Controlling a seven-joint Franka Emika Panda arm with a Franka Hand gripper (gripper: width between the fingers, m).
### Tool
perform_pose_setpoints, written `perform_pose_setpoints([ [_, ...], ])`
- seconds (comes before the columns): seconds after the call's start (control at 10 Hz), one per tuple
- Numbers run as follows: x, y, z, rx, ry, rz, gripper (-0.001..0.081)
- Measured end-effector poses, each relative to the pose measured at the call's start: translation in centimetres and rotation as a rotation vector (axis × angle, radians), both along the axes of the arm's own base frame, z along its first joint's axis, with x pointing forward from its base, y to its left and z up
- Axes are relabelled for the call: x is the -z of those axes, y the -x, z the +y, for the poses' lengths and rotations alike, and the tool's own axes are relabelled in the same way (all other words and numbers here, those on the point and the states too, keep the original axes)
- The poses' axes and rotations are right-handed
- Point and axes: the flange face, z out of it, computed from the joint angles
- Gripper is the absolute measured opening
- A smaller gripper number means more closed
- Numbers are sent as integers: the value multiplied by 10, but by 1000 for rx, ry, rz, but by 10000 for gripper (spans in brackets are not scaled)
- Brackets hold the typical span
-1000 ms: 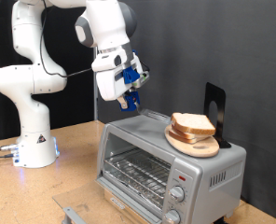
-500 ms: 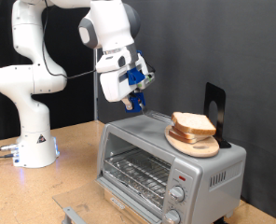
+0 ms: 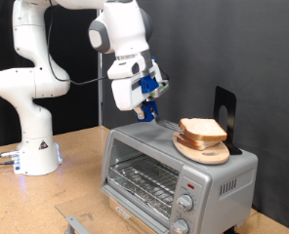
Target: Make a piece of toast with the oven
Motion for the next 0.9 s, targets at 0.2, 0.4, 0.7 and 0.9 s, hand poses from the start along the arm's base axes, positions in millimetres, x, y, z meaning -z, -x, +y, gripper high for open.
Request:
perform_pose_setpoints([
  [0.2, 1, -11, 7, -6, -1, -5, 386],
  [0.4, 3, -20, 15, -16, 1, -12, 385],
  [0.7, 4, -32, 25, -18, 5, -13, 385],
  [0.9, 5, -39, 29, -13, 3, -18, 385],
])
